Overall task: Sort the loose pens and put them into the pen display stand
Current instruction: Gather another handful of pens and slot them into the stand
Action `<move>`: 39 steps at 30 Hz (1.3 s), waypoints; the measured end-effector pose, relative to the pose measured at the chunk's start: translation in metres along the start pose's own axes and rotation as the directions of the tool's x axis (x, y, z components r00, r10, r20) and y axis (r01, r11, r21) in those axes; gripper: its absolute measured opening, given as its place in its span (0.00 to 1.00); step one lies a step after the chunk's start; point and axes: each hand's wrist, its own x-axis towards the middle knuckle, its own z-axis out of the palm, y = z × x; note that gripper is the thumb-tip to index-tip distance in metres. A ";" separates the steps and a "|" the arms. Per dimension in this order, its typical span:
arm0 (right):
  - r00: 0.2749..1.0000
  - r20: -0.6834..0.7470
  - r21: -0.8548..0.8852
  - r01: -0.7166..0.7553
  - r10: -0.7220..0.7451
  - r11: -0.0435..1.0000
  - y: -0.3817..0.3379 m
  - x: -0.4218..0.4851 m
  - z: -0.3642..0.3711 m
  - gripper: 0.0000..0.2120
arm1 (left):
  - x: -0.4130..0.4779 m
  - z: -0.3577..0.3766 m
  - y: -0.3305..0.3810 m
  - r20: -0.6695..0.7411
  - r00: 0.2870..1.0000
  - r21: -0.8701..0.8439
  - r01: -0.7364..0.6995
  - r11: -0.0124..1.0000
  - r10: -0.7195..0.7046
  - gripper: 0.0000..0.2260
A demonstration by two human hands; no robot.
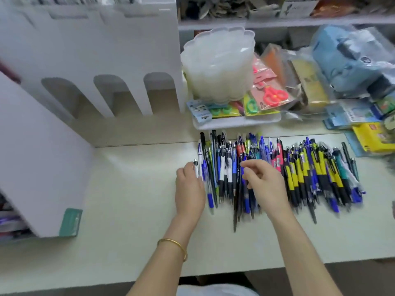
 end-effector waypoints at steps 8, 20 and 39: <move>0.996 0.069 0.026 0.059 -0.061 0.998 -0.002 0.023 -0.003 0.11 | 0.008 0.013 0.006 -0.068 0.998 0.155 0.025 0.988 -0.015 0.22; 0.992 0.086 0.046 0.084 -0.088 0.995 -0.007 0.061 0.003 0.10 | 0.048 0.025 0.024 -0.150 0.988 0.346 0.014 0.938 0.041 0.31; 0.995 0.078 0.071 0.051 -0.057 0.996 0.001 0.063 0.009 0.10 | 0.046 0.039 0.019 -0.146 0.989 0.393 0.047 0.918 0.012 0.30</move>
